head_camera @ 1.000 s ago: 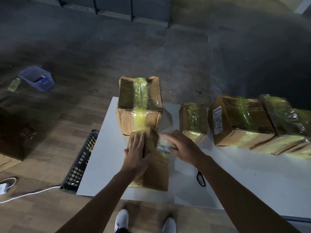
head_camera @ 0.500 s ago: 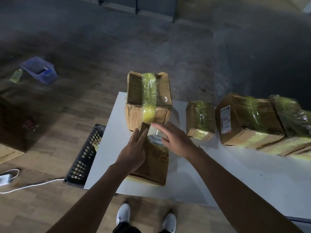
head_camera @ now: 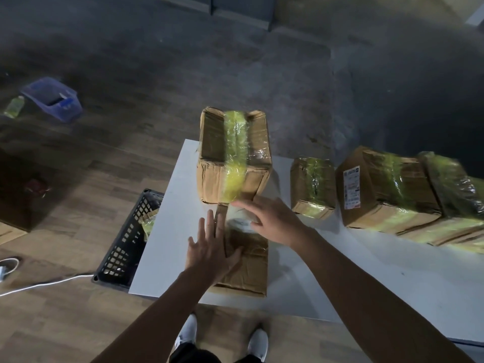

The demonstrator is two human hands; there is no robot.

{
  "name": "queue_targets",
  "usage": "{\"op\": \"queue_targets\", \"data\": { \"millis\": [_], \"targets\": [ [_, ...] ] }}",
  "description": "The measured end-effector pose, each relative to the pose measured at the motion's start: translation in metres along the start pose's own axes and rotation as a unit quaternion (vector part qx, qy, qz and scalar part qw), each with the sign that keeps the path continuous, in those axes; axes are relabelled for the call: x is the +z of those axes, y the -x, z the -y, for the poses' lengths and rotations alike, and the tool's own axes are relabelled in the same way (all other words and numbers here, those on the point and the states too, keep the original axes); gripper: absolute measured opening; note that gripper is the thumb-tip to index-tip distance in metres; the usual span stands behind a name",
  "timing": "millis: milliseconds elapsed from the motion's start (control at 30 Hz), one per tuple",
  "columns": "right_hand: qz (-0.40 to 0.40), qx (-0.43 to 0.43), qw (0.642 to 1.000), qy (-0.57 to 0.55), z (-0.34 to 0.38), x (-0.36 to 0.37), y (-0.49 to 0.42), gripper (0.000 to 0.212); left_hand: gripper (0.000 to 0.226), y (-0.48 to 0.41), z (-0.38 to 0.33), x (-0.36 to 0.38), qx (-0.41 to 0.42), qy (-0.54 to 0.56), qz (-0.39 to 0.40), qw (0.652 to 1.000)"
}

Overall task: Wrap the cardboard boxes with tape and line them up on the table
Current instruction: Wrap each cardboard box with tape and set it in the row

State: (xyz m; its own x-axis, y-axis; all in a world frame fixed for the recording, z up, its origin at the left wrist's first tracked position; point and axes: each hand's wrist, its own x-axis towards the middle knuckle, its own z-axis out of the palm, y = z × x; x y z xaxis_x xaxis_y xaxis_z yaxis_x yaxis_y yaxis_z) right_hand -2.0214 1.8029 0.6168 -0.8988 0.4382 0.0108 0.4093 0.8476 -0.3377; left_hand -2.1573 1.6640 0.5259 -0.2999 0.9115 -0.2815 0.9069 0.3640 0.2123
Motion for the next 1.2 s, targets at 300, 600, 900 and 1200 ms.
{"op": "queue_targets", "data": {
  "millis": [300,600,900,1200],
  "targets": [
    [0.009,0.015,0.998,0.055,-0.020,-0.013,0.020,0.052,0.095,-0.005,-0.012,-0.006,0.012,-0.049,-0.013,0.999],
    [0.017,0.051,0.996,-0.074,-0.024,0.003,0.035,0.071,0.085,-0.011,-0.027,-0.001,0.098,-0.035,-0.039,0.994],
    [0.017,0.065,0.998,-0.008,-0.050,-0.019,0.063,0.052,0.088,-0.012,-0.034,-0.005,0.090,-0.069,-0.027,0.993],
    [0.024,0.082,0.996,-0.032,-0.052,-0.009,0.053,0.053,0.098,-0.013,-0.074,-0.005,0.091,-0.027,-0.002,0.996]
  ]
}}
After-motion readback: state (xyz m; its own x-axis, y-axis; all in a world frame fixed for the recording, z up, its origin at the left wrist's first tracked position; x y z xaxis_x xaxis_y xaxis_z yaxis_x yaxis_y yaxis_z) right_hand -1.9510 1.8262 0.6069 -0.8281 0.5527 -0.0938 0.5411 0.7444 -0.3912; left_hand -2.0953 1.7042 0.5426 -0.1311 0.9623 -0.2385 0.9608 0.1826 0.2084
